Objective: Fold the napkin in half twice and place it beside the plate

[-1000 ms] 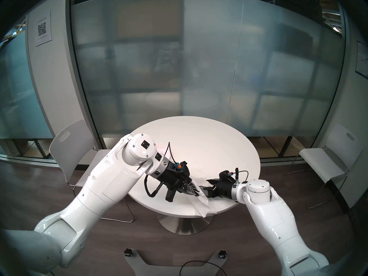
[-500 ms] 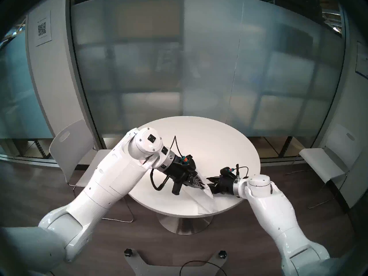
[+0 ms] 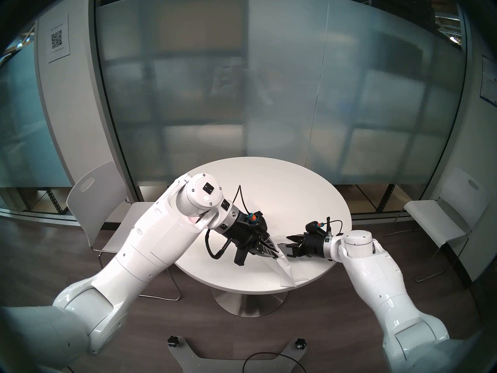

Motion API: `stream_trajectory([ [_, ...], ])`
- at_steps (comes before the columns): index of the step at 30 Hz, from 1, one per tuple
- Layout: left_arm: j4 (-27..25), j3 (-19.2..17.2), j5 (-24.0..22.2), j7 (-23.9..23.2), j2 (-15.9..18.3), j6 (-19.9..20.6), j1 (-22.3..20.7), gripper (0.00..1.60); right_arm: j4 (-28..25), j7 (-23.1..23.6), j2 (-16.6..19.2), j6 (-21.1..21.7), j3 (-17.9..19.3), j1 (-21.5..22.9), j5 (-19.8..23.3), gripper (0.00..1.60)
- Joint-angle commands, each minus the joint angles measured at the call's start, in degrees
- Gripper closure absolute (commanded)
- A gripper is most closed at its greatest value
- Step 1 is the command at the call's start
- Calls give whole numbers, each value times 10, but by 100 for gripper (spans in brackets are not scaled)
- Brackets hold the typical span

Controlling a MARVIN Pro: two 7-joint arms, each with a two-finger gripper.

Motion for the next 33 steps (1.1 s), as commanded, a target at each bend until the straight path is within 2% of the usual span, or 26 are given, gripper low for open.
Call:
stream_trajectory([
  [1, 16, 2, 2, 10, -20, -4, -18, 123, 11, 13, 13, -5, 2, 6, -1, 0],
  [16, 23, 14, 1, 19, -43, 3, -37, 120, 34, 54, 22, -24, 4, 12, -10, 0],
  [33, 47, 21, 10, 32, -35, 5, -45, 117, 82, 113, 23, -56, -10, 51, -25, 0],
])
